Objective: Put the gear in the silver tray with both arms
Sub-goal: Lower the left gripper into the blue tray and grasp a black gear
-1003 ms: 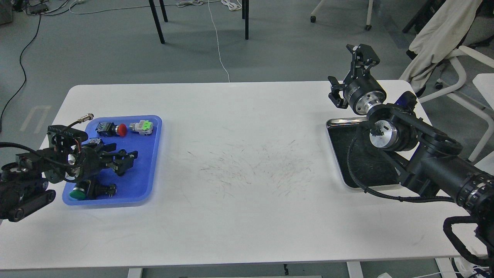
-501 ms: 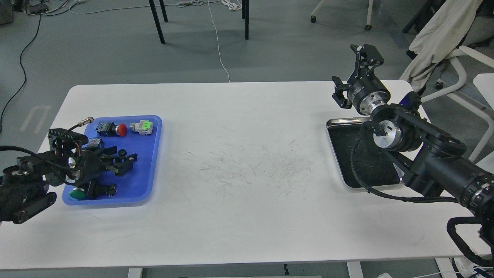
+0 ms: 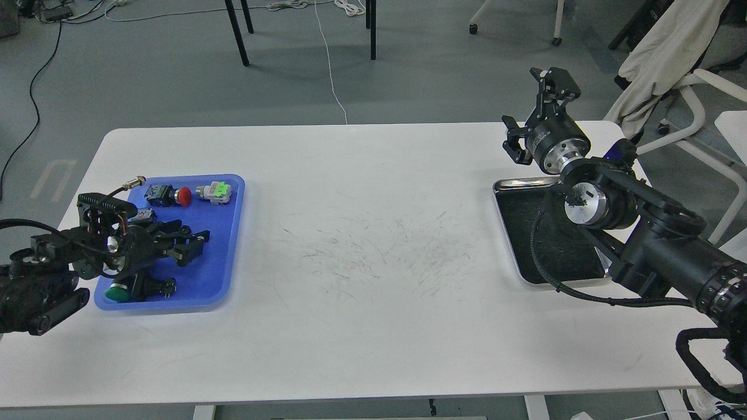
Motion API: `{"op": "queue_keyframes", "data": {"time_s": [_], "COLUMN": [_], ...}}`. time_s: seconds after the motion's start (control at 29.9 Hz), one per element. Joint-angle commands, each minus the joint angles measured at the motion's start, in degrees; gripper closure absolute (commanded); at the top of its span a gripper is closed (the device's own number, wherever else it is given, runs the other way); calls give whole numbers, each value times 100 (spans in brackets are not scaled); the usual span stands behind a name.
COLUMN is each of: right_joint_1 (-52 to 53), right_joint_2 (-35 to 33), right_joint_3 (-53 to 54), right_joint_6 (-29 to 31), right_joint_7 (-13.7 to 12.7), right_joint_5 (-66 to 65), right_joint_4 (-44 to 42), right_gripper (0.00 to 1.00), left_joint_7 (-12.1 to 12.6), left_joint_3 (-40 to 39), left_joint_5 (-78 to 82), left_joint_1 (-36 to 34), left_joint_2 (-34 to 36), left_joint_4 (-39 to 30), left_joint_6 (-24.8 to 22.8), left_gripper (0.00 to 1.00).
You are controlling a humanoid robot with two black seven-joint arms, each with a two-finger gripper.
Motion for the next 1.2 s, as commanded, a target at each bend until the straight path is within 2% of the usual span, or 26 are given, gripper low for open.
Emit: {"op": "queue_keyframes", "data": {"time_s": [0.0,0.43,0.5,0.7,0.8,0.9,1.17], "right_joint_1": [-8,-8,-8,-8,1,1,-8], "right_joint_2": [1,1,1,10,18,18,10], "right_joint_3": [0,0,0,0,0,-8,-8], "right_joint_6": [0,0,0,0,0,0,-9], "right_joint_7": [0,9,0,0,0,0,0], "right_joint_5": [0,0,0,-9,-9,-9,-9], "right_joint_4": [-1,-1,-1,-1,-9,-9,-1], "right_gripper": [2,2,1,2,2,2,2], "left_joint_7": [-13,-13,-13,-13,-13,-13,-13], "left_joint_3": [15,7,42,42,42,24,42], "left_joint_5": [9,0,27,-8,-17,-35,-9], "left_joint_1": [19,19,19,19,19,10,19], "left_joint_2": [-6,-14,-14,-14,-14,21,56], "left_joint_4": [2,-24,-16,-7,-77,-68,-77], "left_joint_6": [-7,-7,-16,-16,-42,-68,-59], "left_gripper": [43,62,69,75,86,89,90]}}
